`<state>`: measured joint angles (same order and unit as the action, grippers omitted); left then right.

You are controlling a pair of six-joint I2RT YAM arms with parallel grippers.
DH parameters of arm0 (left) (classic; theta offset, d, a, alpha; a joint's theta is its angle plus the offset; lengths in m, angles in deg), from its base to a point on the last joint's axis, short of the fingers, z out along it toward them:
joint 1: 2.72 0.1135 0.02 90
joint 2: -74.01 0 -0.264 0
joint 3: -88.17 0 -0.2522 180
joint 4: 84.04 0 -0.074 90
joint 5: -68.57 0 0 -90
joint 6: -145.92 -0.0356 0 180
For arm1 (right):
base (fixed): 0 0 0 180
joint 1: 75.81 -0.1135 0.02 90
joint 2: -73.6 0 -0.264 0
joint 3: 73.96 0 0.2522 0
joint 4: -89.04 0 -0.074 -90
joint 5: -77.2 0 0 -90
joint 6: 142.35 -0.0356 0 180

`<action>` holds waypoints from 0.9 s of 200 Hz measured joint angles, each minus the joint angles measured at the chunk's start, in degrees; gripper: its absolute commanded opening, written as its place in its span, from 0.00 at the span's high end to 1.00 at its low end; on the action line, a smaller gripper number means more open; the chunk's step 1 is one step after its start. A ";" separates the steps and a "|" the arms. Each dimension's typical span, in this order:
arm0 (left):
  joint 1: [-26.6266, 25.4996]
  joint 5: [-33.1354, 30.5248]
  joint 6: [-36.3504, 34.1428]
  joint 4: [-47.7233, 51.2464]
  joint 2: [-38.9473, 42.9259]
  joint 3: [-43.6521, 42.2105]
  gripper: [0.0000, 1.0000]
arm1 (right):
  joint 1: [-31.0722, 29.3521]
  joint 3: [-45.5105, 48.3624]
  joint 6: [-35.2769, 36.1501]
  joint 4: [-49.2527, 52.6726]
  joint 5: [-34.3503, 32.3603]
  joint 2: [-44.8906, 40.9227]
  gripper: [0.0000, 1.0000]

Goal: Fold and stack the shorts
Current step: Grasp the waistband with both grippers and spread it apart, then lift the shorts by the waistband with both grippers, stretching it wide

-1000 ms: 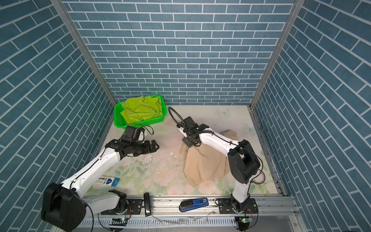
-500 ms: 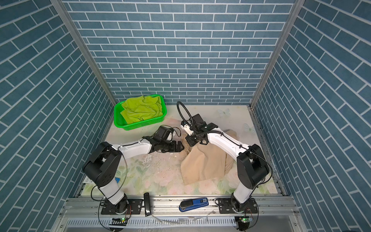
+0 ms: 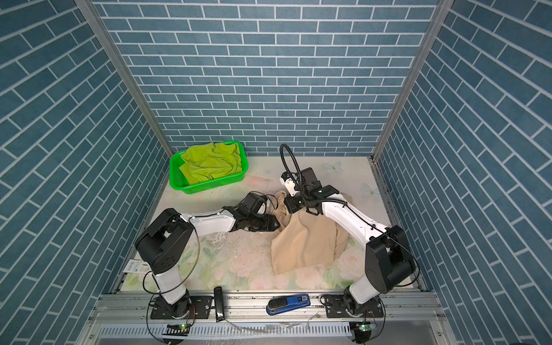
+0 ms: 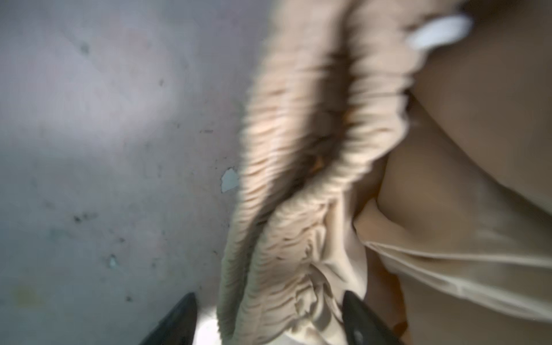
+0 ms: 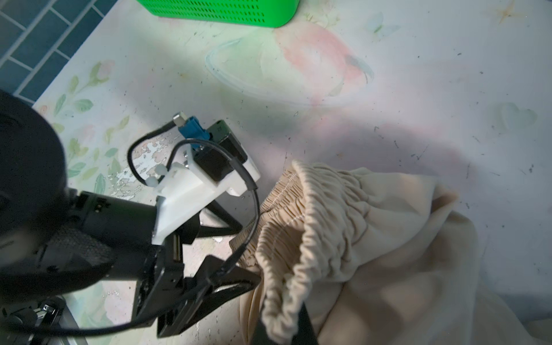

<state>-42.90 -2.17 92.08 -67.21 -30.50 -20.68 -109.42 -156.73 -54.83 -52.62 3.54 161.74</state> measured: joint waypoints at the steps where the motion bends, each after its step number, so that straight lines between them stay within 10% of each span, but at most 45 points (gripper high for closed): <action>1: 0.00 0.02 -0.11 -0.04 -0.04 -0.02 0.58 | 0.00 0.02 -0.11 -0.07 0.02 -0.04 1.00; 32: -0.09 -1.46 -0.96 1.95 -1.01 1.29 1.00 | -0.02 1.79 -0.74 -1.77 0.24 -1.62 1.00; 128: 5.49 -15.21 -18.18 31.98 7.82 23.19 1.00 | 5.20 -1.75 3.23 5.97 -5.97 -11.45 1.00; 180: 6.80 -26.10 -33.33 48.78 13.09 49.86 1.00 | 10.58 -15.26 8.66 11.34 -6.49 -13.33 1.00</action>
<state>-36.10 -28.27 58.75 -18.43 -17.41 29.18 -98.84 -171.99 -46.18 -41.28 -2.95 148.41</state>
